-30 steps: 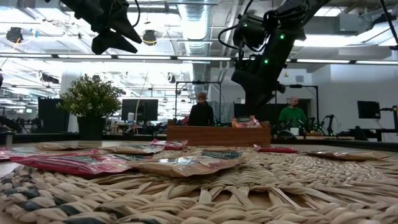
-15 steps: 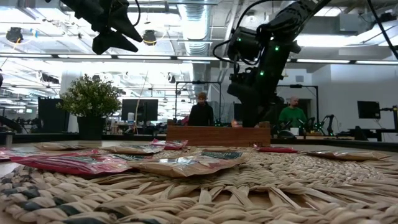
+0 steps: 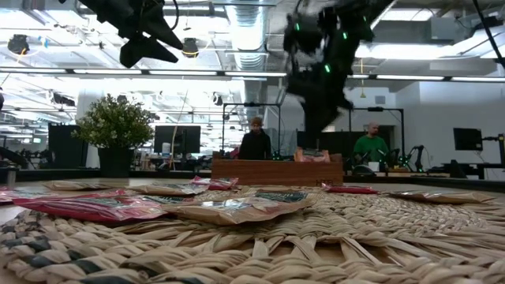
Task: Pick & Place Tea
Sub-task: Put the red tea bag in the middle of the wooden organizer
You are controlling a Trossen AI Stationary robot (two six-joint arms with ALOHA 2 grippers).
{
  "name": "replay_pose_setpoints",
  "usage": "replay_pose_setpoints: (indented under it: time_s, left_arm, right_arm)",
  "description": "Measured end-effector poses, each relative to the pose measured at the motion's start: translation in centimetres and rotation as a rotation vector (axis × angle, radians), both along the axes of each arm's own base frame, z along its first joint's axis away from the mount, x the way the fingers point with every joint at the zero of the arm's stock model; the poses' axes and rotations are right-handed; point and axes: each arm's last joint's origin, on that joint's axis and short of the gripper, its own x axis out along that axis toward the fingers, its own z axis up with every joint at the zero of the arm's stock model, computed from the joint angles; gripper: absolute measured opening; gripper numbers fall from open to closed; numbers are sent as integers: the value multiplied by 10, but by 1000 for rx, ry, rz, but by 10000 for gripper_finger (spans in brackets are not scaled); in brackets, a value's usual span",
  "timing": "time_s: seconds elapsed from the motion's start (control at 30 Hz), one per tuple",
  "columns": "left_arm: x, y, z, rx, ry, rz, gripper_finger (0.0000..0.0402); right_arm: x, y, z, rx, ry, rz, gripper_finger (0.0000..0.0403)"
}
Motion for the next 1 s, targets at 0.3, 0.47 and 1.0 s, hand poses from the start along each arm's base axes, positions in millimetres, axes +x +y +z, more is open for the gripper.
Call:
replay_pose_setpoints:
  time_s: [0.3,0.47,1.0]
  left_arm:
    - [0,-1,-1,-15,3,-27,161]
    - [-1,-7,-6,-76,48,-126,161]
    - [3,-39,-9,-107,94,-286,161]
  right_arm:
    - [-5,16,74,-84,69,103,98]
    - [-33,58,102,-4,24,205,98]
    - [-116,200,98,217,-98,57,98]
